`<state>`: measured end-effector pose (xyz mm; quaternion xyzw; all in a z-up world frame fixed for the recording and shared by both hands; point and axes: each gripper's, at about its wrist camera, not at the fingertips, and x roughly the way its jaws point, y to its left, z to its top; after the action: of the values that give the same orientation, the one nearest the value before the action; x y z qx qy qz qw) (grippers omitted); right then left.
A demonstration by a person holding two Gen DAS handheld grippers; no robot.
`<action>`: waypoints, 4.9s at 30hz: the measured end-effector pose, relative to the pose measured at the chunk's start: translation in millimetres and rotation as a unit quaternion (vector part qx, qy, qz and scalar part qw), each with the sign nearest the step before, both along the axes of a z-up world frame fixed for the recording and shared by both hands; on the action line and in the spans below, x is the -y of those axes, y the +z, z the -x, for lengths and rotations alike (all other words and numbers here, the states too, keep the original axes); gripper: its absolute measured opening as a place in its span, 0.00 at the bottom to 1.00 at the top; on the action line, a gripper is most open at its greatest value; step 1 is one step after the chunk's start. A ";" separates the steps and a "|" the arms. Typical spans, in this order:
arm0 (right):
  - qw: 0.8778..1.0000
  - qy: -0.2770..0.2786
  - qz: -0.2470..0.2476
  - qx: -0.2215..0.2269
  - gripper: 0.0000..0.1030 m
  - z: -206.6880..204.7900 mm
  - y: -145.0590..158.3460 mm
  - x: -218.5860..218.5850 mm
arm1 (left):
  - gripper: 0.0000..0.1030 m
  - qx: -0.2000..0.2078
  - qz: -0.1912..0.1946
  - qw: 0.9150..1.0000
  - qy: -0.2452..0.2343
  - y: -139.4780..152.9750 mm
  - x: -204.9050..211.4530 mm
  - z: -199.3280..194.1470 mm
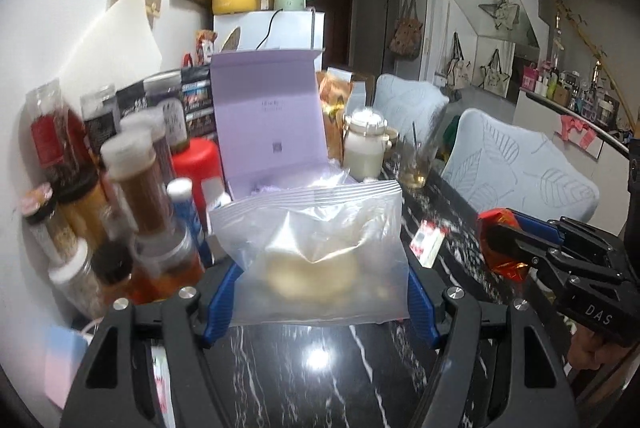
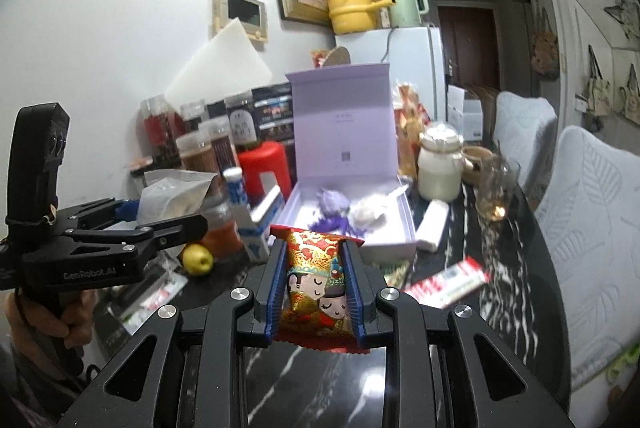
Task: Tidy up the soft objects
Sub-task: 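Lift the zip bag and red snack packet with both grippers over the lavender box, then open both grippers to drop the zip bag and snack packet into the box, then withdraw both tools from the box toward the pile of snack packets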
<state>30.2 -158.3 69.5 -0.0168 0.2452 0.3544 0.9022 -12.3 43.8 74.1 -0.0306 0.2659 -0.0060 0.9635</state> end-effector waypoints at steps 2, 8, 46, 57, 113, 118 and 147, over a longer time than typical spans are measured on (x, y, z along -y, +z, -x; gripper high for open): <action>1.000 0.000 -0.001 0.007 0.26 -8.3 7.5 -3.6 | 0.69 0.006 0.002 1.000 0.000 5.0 -2.3 -7.0; 1.000 0.005 -0.004 0.024 0.26 -35.7 25.3 -15.8 | 0.69 0.023 0.008 1.000 0.000 18.2 -10.3 -40.0; 1.000 0.001 -0.005 0.010 0.26 -242.7 11.2 -90.1 | 0.69 0.020 0.053 0.997 0.047 -1.8 -60.0 -234.9; 0.999 -0.010 0.019 -0.032 0.26 -283.1 -26.0 -101.6 | 0.69 -0.033 0.035 0.997 0.062 -36.3 -62.6 -273.6; 0.977 -0.026 0.088 -0.193 0.39 -341.4 -117.8 -122.9 | 0.71 -0.241 0.009 0.967 0.085 -142.1 -53.8 -364.4; 0.979 -0.028 0.077 -0.186 0.44 -338.8 -103.2 -114.8 | 0.76 -0.221 0.009 0.972 0.082 -128.9 -51.4 -355.9; 0.995 -0.043 0.054 -0.077 0.50 -267.7 -2.0 -87.5 | 0.85 -0.087 0.008 0.993 0.083 -11.5 -43.9 -246.6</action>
<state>298.0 -70.8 67.5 -0.0271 0.3333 0.3020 0.8927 234.3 87.7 62.5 -0.0605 0.3456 0.0741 0.9335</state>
